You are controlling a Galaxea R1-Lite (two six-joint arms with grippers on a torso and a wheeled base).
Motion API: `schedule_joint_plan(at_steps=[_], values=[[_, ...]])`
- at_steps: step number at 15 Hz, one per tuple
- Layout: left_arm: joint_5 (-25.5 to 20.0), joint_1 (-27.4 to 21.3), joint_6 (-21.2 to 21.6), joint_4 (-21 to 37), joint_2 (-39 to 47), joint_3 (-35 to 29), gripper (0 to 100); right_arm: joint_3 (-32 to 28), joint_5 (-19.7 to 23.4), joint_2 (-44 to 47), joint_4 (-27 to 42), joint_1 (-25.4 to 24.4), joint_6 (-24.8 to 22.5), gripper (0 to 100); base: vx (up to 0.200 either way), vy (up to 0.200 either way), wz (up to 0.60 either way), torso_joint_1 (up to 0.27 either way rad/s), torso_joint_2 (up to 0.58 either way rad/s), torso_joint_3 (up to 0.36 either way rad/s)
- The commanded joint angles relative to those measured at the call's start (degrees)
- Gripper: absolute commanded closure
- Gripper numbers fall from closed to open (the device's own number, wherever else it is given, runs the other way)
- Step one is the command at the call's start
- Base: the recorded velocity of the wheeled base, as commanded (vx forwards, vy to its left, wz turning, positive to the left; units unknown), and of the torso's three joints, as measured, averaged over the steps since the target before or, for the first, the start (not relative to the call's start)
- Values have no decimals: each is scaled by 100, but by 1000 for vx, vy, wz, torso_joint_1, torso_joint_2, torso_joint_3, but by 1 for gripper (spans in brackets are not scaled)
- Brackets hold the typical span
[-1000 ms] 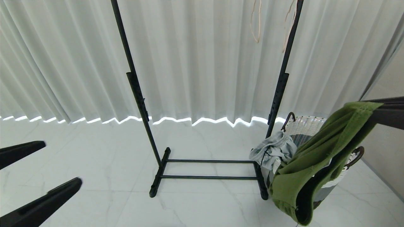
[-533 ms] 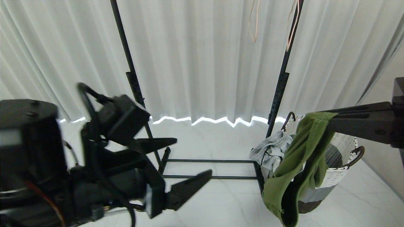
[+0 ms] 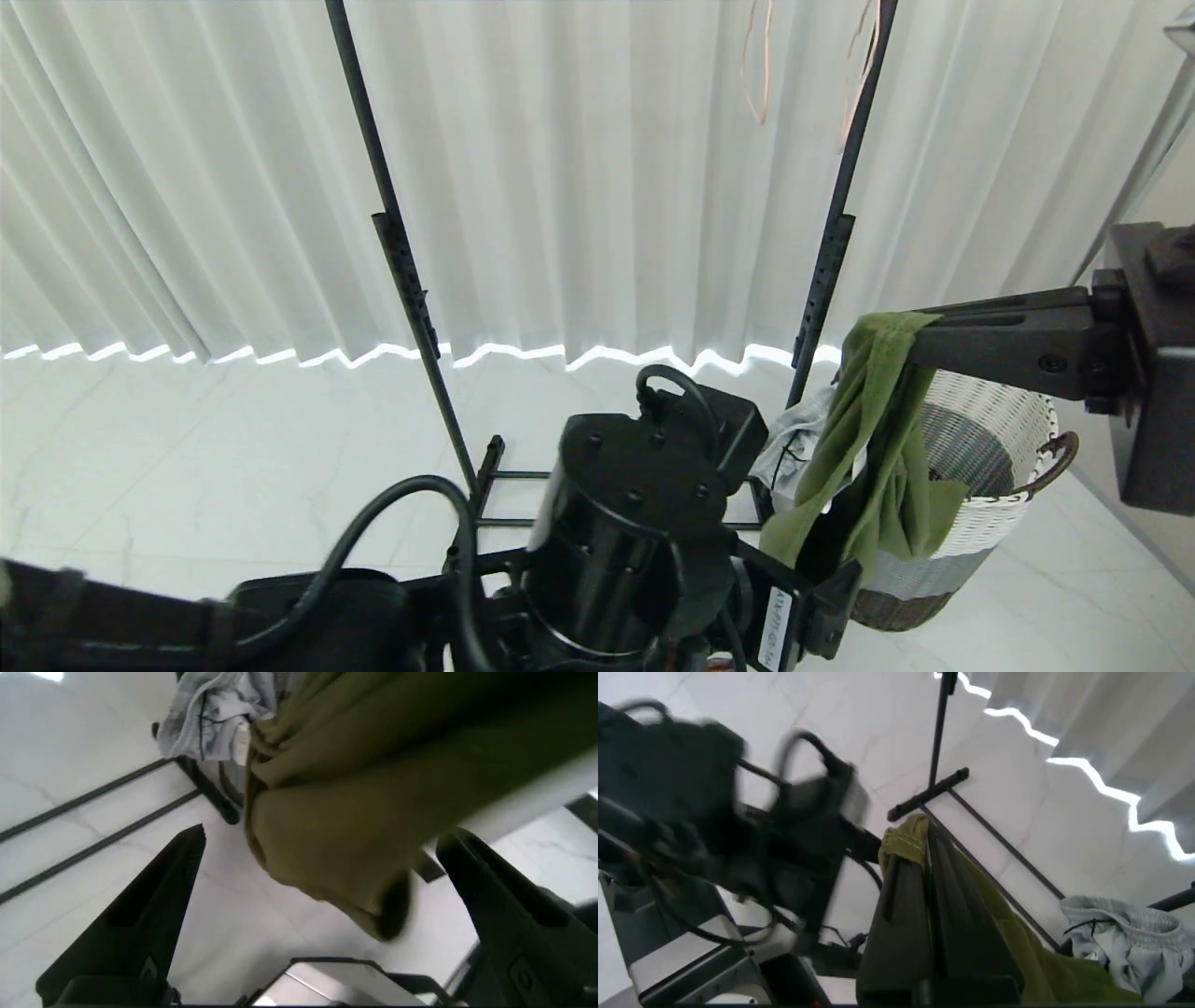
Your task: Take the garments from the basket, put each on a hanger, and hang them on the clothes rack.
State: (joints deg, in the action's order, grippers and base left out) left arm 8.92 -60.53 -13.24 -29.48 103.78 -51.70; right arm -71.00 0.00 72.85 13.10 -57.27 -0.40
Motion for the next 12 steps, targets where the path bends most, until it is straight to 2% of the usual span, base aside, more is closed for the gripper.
schedule_joint_plan(at_steps=[1, 9, 12], values=[[66, 155, -38, -23, 582, -174, 0, -11, 0, -25, -1, -3, -4, 100, 0, 0, 0, 0, 0, 0], [66, 164, -12, -14, -147, 222, 0, -11, -9, -87, -1, 5, -48, 100, 0, 0, 0, 0, 0, 0], [74, 182, -30, -14, -165, 239, 0, -19, -18, -78, -1, 5, -56, 100, 0, 0, 0, 0, 0, 0]])
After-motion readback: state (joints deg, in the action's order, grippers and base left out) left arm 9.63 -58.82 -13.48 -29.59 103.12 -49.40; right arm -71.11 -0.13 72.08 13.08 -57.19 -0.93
